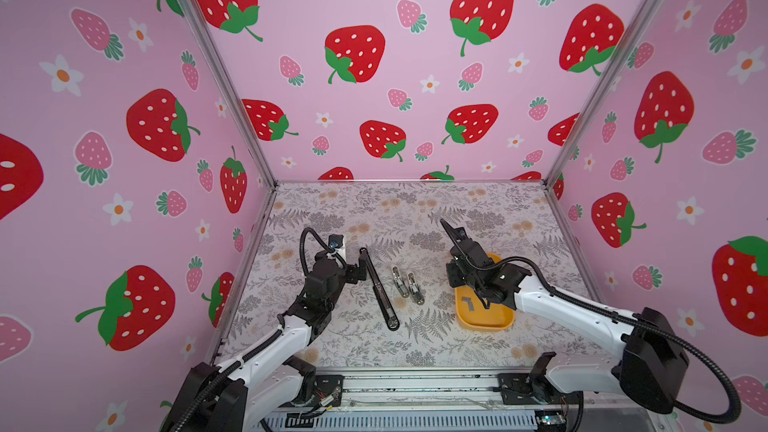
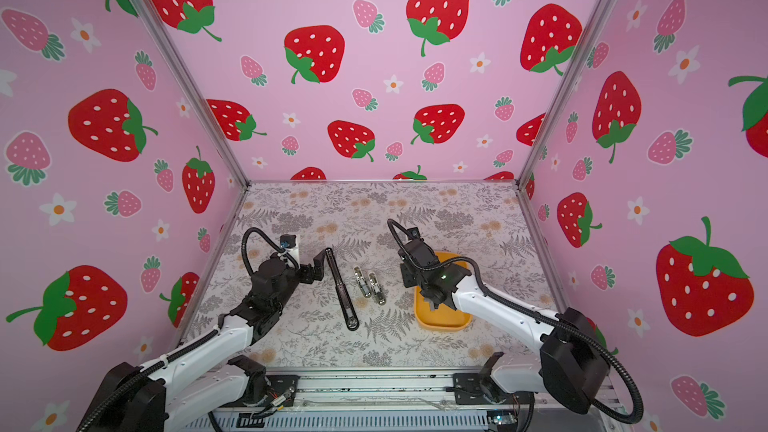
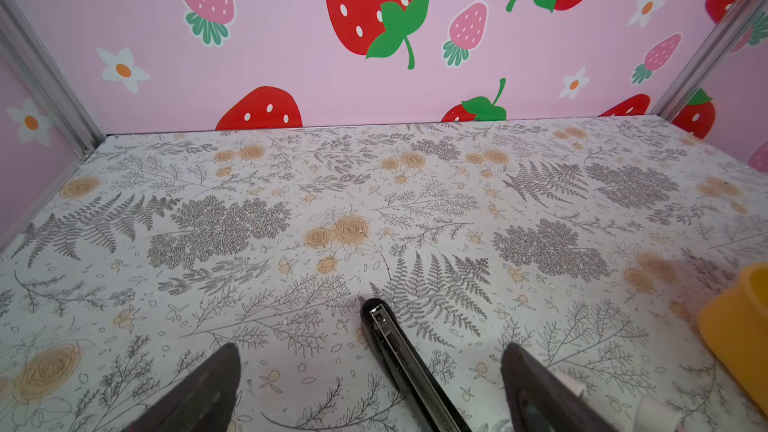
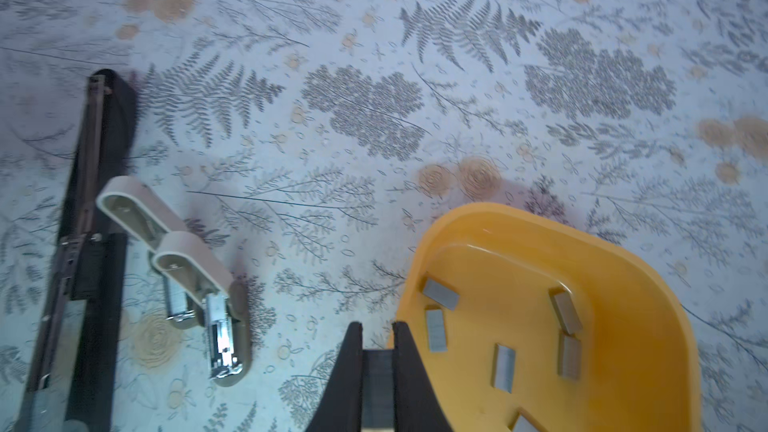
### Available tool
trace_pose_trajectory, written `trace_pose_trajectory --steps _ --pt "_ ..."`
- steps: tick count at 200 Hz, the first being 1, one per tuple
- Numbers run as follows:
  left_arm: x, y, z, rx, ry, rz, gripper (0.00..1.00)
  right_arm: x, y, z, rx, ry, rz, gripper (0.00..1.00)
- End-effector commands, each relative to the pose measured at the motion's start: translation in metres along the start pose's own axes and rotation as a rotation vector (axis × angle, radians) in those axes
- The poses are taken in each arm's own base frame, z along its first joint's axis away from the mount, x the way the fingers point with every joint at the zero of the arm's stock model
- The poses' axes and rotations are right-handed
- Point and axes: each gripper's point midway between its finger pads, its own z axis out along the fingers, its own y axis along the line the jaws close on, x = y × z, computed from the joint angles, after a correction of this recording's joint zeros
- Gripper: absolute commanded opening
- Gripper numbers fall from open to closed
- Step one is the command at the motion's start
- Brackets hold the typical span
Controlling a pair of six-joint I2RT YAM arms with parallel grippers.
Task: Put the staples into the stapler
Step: 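Lift the strip and carry it with the right gripper toward the black stapler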
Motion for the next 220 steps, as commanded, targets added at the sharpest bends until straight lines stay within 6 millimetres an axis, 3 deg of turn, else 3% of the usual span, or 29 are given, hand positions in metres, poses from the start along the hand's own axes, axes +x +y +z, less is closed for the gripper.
trace_pose_trajectory --steps 1,22,50,79,120,220 --pt "0.009 0.006 -0.008 -0.011 -0.002 -0.074 0.99 -0.023 0.04 -0.005 -0.099 -0.121 -0.043 0.12" --pt "0.013 0.018 -0.013 -0.064 0.008 -0.116 0.99 -0.02 0.074 -0.001 -0.192 -0.168 -0.082 0.12" --pt "0.02 0.032 -0.016 -0.126 0.023 -0.165 0.99 -0.009 0.091 0.013 -0.26 -0.181 -0.074 0.12" --pt "0.032 0.042 -0.014 -0.176 0.035 -0.203 0.99 0.014 0.094 0.031 -0.266 -0.146 -0.101 0.12" --pt "0.029 0.045 -0.015 -0.185 0.026 -0.209 0.99 0.042 0.097 0.046 -0.283 -0.093 -0.1 0.1" --pt "0.027 0.043 -0.009 -0.175 0.024 -0.2 0.99 0.06 0.108 0.059 -0.299 -0.074 -0.088 0.1"
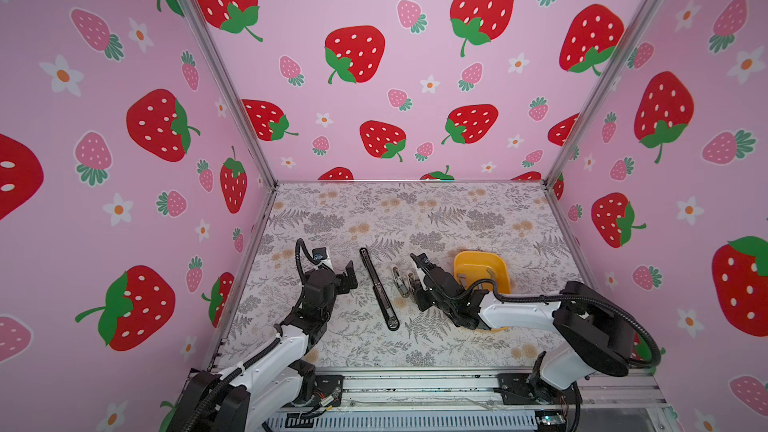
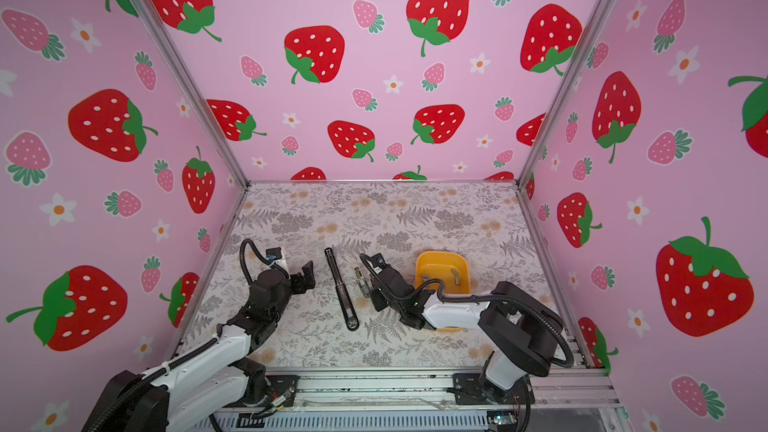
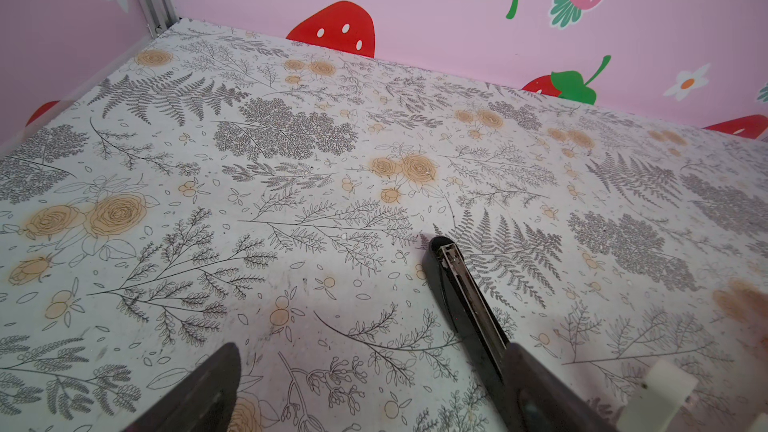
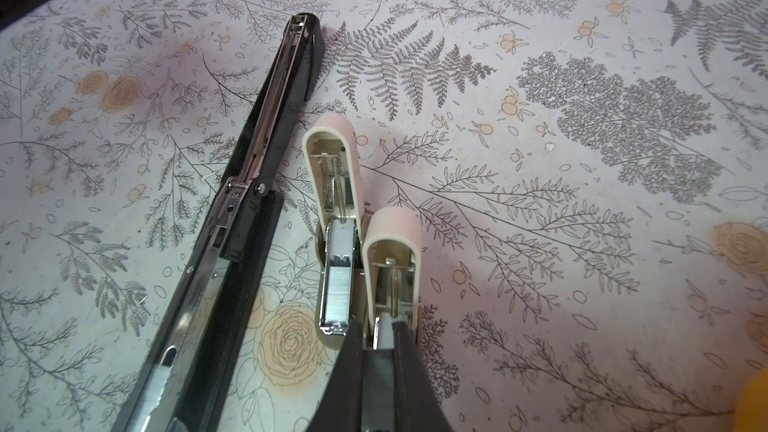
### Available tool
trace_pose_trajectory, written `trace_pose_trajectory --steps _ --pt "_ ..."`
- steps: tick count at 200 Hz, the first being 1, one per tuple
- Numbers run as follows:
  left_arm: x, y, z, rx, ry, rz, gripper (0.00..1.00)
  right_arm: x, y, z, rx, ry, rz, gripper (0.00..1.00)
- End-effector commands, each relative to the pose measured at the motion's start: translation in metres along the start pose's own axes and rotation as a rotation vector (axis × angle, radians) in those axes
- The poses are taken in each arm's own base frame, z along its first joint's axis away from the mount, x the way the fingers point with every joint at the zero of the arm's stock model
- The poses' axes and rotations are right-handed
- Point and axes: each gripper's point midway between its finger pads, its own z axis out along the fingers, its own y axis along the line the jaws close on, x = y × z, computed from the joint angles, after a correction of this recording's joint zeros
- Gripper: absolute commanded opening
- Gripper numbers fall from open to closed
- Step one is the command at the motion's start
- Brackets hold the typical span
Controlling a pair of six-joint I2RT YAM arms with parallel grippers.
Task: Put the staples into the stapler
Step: 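Lift the strip and carry it with the right gripper toward the black stapler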
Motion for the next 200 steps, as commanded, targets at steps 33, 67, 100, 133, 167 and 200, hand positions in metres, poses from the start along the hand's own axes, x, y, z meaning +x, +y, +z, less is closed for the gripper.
trace_pose_trajectory --steps 33,67,100,133,167,200 --pt "-0.017 0.001 -0.002 -0.003 -0.064 -0.031 0.99 0.014 0.003 0.009 0.0 0.019 0.015 0.09" --pt "-0.018 0.0 -0.001 -0.001 -0.064 -0.032 0.99 0.017 0.001 0.009 0.007 0.024 0.02 0.09" --pt "-0.017 0.001 -0.002 0.0 -0.065 -0.032 0.99 0.018 -0.002 0.008 0.024 0.026 0.014 0.09" --pt "-0.017 0.001 -0.002 0.0 -0.064 -0.033 0.99 0.021 -0.006 0.006 0.037 0.027 0.011 0.09" --pt "-0.018 0.001 -0.002 0.001 -0.066 -0.033 0.99 0.023 -0.005 0.006 0.031 0.031 0.015 0.09" --pt "-0.017 0.001 -0.001 0.0 -0.063 -0.032 0.99 0.023 -0.006 0.006 0.036 0.032 0.016 0.09"
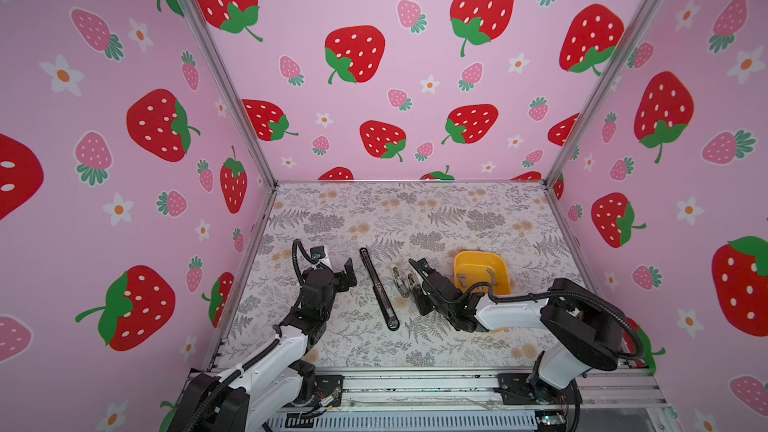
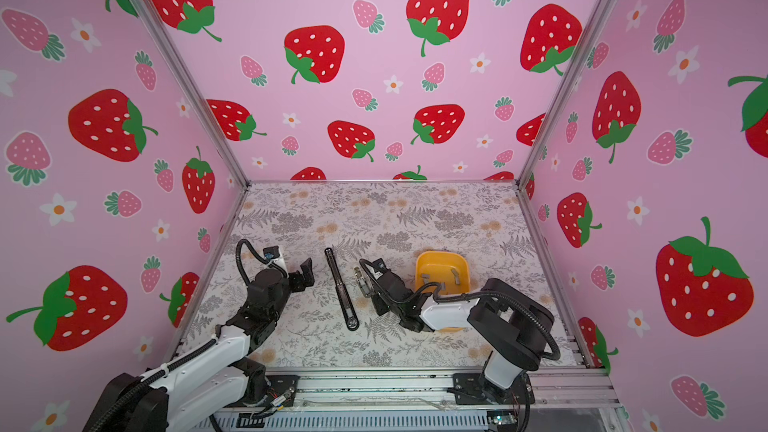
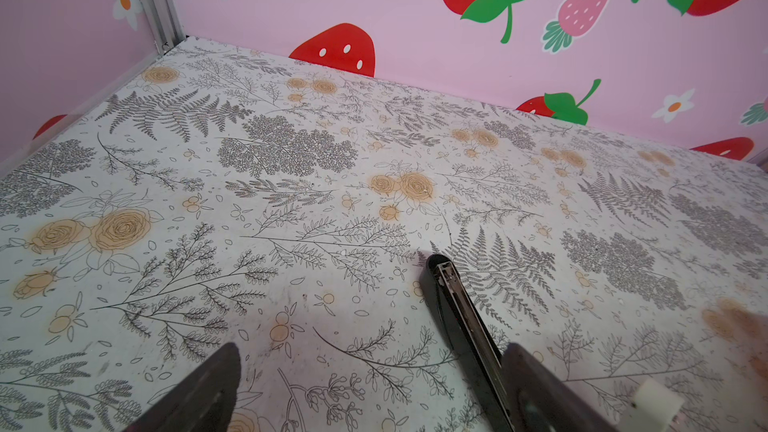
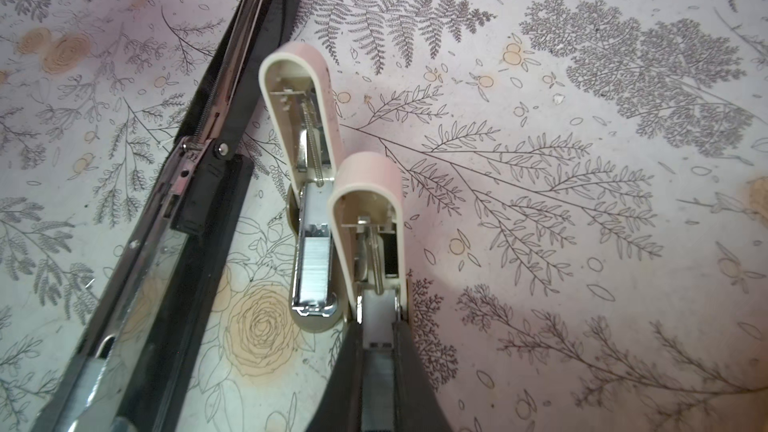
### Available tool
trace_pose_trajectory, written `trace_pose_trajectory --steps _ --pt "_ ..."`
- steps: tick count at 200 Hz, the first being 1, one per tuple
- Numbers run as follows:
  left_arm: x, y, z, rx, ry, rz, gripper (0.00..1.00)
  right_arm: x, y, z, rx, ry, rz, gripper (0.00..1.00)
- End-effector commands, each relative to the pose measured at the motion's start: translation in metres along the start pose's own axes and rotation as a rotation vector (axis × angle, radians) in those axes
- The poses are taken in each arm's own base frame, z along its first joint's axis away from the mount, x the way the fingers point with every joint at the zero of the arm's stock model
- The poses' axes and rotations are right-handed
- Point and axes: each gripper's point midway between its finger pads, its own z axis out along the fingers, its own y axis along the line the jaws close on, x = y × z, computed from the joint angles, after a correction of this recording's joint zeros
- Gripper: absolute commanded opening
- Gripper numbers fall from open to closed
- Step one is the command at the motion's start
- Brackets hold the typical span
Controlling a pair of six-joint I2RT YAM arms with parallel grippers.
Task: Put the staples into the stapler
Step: 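Lift the strip and carry it with the right gripper toward the black stapler, then lower the strip into the black stapler's open channel with the right gripper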
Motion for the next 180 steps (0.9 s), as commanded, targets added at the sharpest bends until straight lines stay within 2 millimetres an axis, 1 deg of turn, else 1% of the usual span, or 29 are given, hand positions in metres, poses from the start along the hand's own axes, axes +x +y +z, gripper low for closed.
trace_pose_trajectory --steps 1,30,55,77,99,108,121,138,148,180 --pt "-0.007 0.0 0.0 -0.003 -0.027 -0.018 0.99 0.0 0.001 -0.003 0.005 -0.01 0.01 0.09" --pt "-0.008 0.0 0.0 -0.002 -0.03 -0.018 0.99 0.005 0.003 -0.004 0.002 0.001 0.011 0.09" --pt "-0.007 0.0 0.0 -0.002 -0.027 -0.018 0.99 0.015 0.006 -0.007 0.013 0.022 0.007 0.09" --pt "-0.007 0.0 0.0 0.0 -0.026 -0.018 0.99 0.024 0.003 -0.008 0.022 0.036 0.019 0.1" --pt "-0.007 0.0 0.0 0.0 -0.027 -0.018 0.99 0.028 0.001 -0.009 0.029 0.039 0.029 0.1" --pt "-0.007 0.0 0.0 0.001 -0.027 -0.019 0.99 0.028 0.0 -0.009 0.031 0.039 0.03 0.13" --pt "-0.006 0.0 0.0 0.001 -0.025 -0.017 0.99 0.027 0.001 -0.01 0.031 0.035 0.029 0.22" --pt "-0.006 0.0 0.0 0.001 -0.025 -0.017 0.99 0.026 0.001 -0.011 0.028 0.029 0.028 0.31" --pt "-0.006 0.0 0.0 0.0 -0.025 -0.018 0.99 0.026 0.001 -0.011 0.028 0.03 0.026 0.32" --pt "-0.007 0.0 0.0 0.0 -0.027 -0.019 0.99 0.027 0.0 -0.012 0.034 0.035 0.022 0.33"
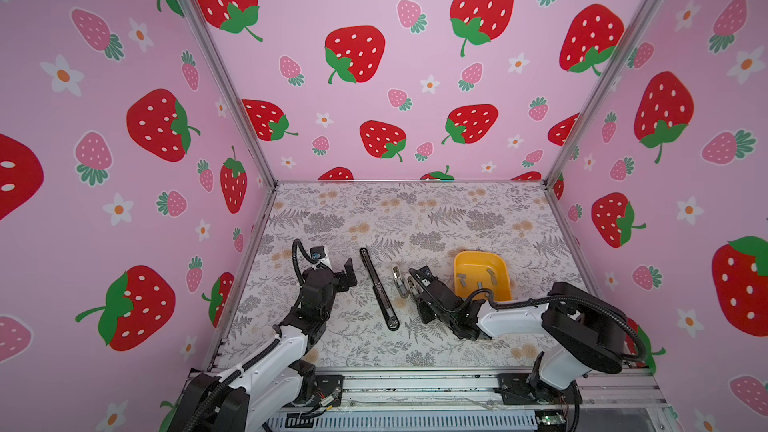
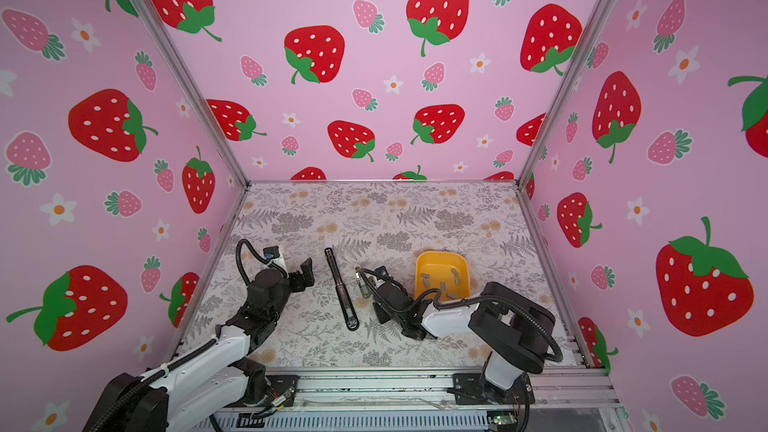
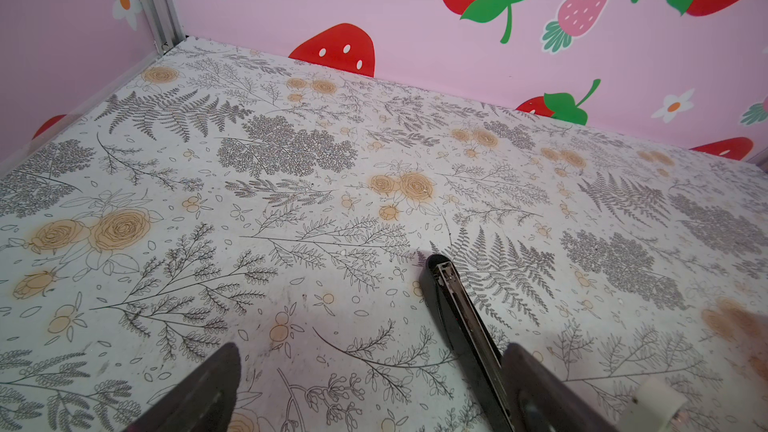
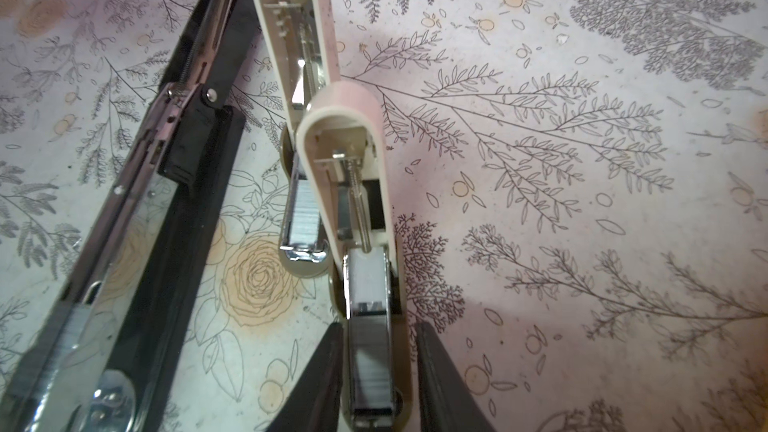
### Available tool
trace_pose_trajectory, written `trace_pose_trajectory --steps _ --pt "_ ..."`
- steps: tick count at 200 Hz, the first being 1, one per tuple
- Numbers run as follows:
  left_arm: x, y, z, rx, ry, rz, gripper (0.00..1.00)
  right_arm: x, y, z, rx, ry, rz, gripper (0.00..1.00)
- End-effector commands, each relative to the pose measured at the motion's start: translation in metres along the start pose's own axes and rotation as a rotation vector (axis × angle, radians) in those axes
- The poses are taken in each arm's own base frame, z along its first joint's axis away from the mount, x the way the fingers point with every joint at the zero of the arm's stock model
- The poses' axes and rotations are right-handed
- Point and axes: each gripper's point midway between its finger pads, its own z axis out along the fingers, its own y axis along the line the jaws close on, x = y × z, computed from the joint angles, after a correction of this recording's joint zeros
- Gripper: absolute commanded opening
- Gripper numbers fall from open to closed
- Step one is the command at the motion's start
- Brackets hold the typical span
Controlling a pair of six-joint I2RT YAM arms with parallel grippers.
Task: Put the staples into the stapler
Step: 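Lower the strip into the black stapler's open channel with the right gripper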
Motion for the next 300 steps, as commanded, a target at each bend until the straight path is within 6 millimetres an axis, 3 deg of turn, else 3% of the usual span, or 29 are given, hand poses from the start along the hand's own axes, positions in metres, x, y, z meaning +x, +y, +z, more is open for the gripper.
trace_pose_trajectory --steps 1,20,45,76,103,121,138,153,158,177,214,300 --pt "-0.007 0.001 0.0 -0.002 -0.026 -0.018 0.99 0.002 -0.002 -0.005 0.012 0.001 0.0 0.33" --pt "-0.007 0.0 0.0 0.001 -0.027 -0.019 0.99 -0.007 0.002 -0.009 0.005 -0.015 -0.007 0.33" --pt "-0.01 -0.002 0.001 0.006 -0.023 -0.029 0.99 -0.034 0.011 -0.025 -0.015 -0.081 -0.029 0.38" --pt "-0.022 -0.003 0.005 -0.007 -0.041 -0.188 0.99 -0.054 0.039 -0.043 -0.053 -0.155 -0.097 0.45" --pt "-0.03 -0.009 0.007 -0.013 0.003 -0.22 0.99 -0.046 0.07 -0.043 -0.108 -0.156 -0.133 0.51" --pt "-0.024 -0.004 0.01 -0.047 0.026 -0.225 0.99 -0.036 0.092 -0.036 -0.144 -0.136 -0.156 0.57" --pt "-0.017 -0.021 0.014 0.047 0.076 -0.156 0.99 -0.026 0.108 -0.027 -0.147 -0.109 -0.187 0.57" --pt "-0.01 -0.028 0.017 0.084 0.103 -0.151 0.99 -0.021 0.11 -0.017 -0.127 -0.087 -0.197 0.57" --pt "-0.009 -0.03 0.018 0.095 0.112 -0.149 0.99 -0.012 0.122 -0.02 -0.149 -0.078 -0.215 0.57" --pt "-0.006 -0.04 0.021 0.139 0.141 -0.133 0.99 -0.007 0.118 -0.013 -0.119 -0.062 -0.205 0.54" --pt "0.001 -0.038 0.021 0.135 0.149 -0.141 0.99 0.001 0.111 -0.012 -0.106 -0.057 -0.173 0.43" --pt "0.005 -0.015 0.002 0.07 0.087 -0.247 0.99 0.009 0.109 -0.007 -0.093 -0.067 -0.133 0.23"
